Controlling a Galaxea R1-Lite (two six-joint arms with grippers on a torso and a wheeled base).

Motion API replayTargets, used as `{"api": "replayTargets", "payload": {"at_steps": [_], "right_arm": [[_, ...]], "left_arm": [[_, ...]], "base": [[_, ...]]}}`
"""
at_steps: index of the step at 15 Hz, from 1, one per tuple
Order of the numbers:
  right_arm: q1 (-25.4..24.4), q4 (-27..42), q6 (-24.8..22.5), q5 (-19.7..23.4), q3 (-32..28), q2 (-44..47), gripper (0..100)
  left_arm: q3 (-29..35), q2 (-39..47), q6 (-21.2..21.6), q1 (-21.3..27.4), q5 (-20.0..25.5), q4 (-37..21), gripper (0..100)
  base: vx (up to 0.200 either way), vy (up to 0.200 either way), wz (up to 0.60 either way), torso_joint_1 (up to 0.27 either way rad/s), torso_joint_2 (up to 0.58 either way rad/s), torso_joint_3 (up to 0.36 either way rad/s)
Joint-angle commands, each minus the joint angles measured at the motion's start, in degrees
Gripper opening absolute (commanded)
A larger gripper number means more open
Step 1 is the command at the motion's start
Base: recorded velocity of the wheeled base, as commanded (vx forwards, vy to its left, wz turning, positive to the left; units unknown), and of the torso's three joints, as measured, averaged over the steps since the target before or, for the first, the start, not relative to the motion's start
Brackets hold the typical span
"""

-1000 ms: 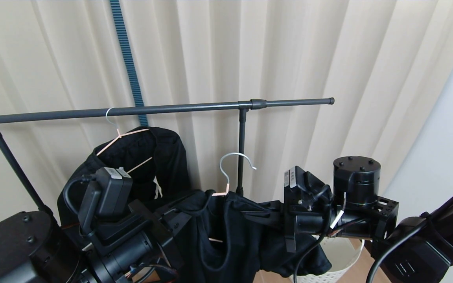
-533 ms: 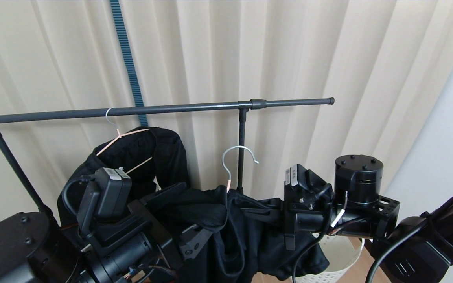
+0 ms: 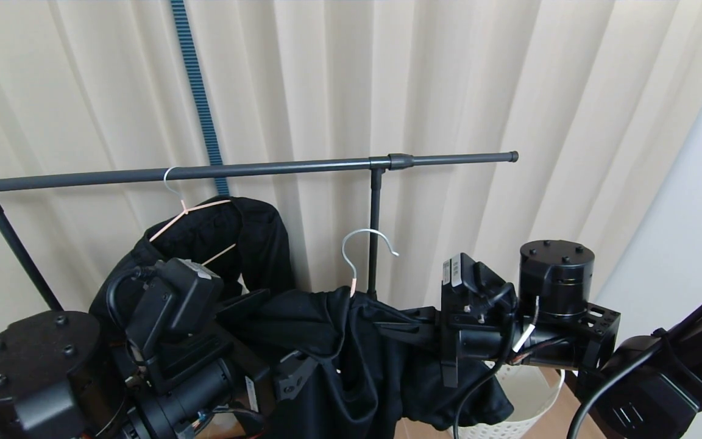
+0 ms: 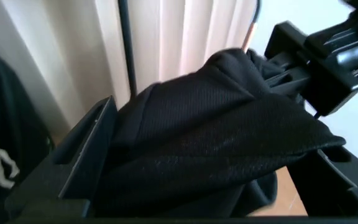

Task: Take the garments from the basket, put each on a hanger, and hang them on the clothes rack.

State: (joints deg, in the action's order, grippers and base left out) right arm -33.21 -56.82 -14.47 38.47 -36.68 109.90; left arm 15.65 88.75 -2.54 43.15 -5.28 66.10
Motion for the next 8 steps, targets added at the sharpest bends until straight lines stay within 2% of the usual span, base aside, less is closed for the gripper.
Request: {"api": "replayTargets", "payload": {"at_steps": [1, 4, 8], "right_arm": [[-0.02, -0.04, -0.03, 0.02, -0.14, 0.14, 0], [-0.02, -0.04, -0.12, 0.02, 0.03, 0.14, 0], [-0.02, -0.04, -0.38, -0.86, 0.56, 0.14, 0]], "left_arm": [[4.12, -5.95, -0.28, 0.00, -0.79, -6.24, 100], [9.84, -9.29, -3.18, -0.26, -3.16, -21.36, 100], [15.20, -9.82, -6.96, -0.26, -6.59, -31.29, 100]], "base": [[0.000, 0.000, 0.00, 0.000, 0.00, 0.000], [0.000, 0.000, 0.00, 0.000, 0.00, 0.000], [0.000, 0.000, 0.00, 0.000, 0.00, 0.000]]}}
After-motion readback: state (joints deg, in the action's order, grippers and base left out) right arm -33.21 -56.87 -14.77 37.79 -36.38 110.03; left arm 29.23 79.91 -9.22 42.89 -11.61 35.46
